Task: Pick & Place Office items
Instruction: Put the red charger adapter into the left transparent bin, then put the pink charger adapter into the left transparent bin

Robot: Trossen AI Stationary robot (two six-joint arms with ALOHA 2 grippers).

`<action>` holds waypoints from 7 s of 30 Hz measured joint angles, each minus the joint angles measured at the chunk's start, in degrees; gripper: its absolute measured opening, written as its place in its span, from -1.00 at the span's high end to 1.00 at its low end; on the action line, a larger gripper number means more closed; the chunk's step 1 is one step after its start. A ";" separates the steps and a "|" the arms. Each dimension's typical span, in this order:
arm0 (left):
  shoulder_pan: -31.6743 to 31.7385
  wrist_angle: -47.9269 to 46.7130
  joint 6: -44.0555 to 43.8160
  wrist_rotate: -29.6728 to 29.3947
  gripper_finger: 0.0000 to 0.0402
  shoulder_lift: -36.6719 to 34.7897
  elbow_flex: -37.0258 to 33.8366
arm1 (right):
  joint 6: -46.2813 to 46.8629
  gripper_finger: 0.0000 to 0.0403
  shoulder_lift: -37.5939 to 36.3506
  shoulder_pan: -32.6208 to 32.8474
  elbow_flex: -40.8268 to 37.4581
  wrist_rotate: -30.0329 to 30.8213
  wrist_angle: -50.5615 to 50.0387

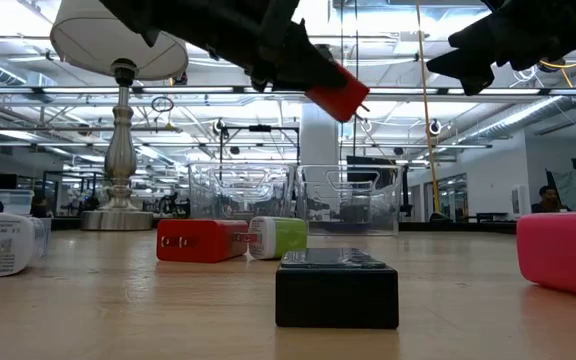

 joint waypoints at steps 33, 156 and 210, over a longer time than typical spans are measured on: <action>23.26 25.36 -25.22 -18.31 0.41 -6.00 -24.43 | -2.63 -0.05 -0.04 -0.15 -0.07 0.31 0.51; -2.69 4.03 -25.01 -3.62 -0.19 -54.95 -44.54 | 11.03 -0.27 49.16 30.84 17.94 15.42 11.46; -2.65 3.06 -27.96 -3.79 -0.19 -54.95 -44.54 | 12.52 0.10 60.68 30.97 17.92 16.39 13.47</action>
